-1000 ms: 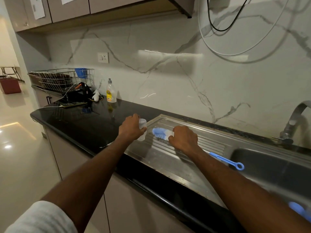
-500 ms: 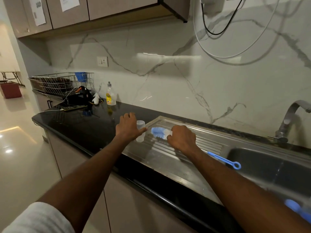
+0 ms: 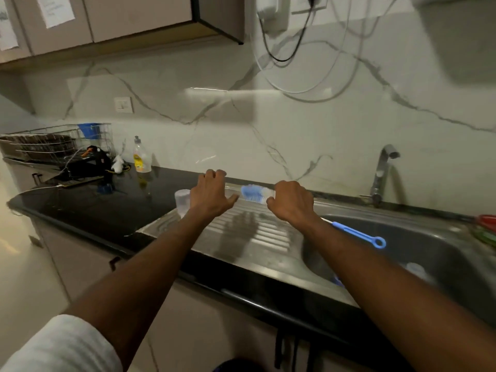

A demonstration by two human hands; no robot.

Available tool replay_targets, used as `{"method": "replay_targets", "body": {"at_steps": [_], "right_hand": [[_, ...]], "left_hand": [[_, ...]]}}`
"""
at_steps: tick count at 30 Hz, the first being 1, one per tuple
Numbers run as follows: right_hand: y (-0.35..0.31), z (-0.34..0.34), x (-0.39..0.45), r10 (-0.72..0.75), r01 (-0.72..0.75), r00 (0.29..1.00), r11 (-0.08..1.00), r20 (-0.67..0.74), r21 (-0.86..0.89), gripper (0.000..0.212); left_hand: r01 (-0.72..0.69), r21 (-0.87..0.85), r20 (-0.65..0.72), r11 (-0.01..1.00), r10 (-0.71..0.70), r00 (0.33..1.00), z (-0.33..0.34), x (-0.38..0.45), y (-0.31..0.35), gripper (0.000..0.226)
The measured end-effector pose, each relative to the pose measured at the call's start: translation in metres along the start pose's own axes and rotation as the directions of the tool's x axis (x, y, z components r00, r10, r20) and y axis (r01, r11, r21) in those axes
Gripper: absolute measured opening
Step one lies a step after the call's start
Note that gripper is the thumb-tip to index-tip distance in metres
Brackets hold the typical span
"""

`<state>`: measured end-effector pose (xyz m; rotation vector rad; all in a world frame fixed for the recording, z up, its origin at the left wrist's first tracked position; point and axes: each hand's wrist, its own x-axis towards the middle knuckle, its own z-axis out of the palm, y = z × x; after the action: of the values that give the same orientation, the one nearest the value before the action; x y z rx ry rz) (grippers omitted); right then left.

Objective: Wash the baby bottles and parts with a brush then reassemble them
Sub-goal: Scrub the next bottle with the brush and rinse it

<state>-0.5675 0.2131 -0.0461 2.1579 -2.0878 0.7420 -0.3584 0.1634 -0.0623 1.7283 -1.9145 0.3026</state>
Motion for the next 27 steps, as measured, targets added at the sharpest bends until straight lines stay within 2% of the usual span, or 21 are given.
{"method": "replay_targets", "body": {"at_steps": [3, 6, 10, 13, 20, 24, 26, 27], "right_hand": [[0.042, -0.024, -0.016, 0.042, -0.042, 0.999, 0.999, -0.024, -0.017, 0.043], [0.089, -0.042, -0.032, 0.116, -0.118, 0.992, 0.992, -0.045, -0.050, 0.040], [0.155, -0.059, -0.055, 0.229, -0.231, 0.973, 0.969, -0.031, -0.085, 0.037], [0.198, -0.067, -0.072, 0.289, -0.286, 0.957, 0.951, 0.007, -0.118, 0.045], [0.280, -0.044, -0.082, 0.414, -0.394, 0.899, 0.907, 0.143, -0.145, 0.041], [0.319, -0.018, -0.077, 0.482, -0.451, 0.850, 0.874, 0.213, -0.179, 0.024], [0.333, -0.011, -0.070, 0.503, -0.461, 0.834, 0.861, 0.227, -0.215, 0.018], [0.339, -0.009, -0.065, 0.510, -0.464, 0.834, 0.855, 0.212, -0.233, 0.022]], "left_hand": [[-0.131, -0.059, -0.017, 0.990, 0.130, 0.991, 0.017, -0.005, 0.056, 0.068], [-0.217, -0.090, -0.013, 0.972, 0.217, 0.976, 0.040, -0.017, 0.117, 0.063], [-0.284, -0.172, 0.064, 0.943, 0.298, 0.952, 0.079, -0.042, 0.191, 0.061], [-0.345, -0.210, 0.135, 0.915, 0.376, 0.917, 0.107, -0.055, 0.235, 0.054], [-0.451, -0.242, 0.308, 0.859, 0.509, 0.804, 0.179, -0.058, 0.292, 0.038], [-0.504, -0.295, 0.454, 0.812, 0.583, 0.673, 0.220, -0.041, 0.313, 0.033], [-0.528, -0.343, 0.462, 0.777, 0.629, 0.625, 0.235, -0.033, 0.326, 0.035], [-0.532, -0.375, 0.454, 0.759, 0.651, 0.608, 0.242, -0.031, 0.333, 0.036]]}}
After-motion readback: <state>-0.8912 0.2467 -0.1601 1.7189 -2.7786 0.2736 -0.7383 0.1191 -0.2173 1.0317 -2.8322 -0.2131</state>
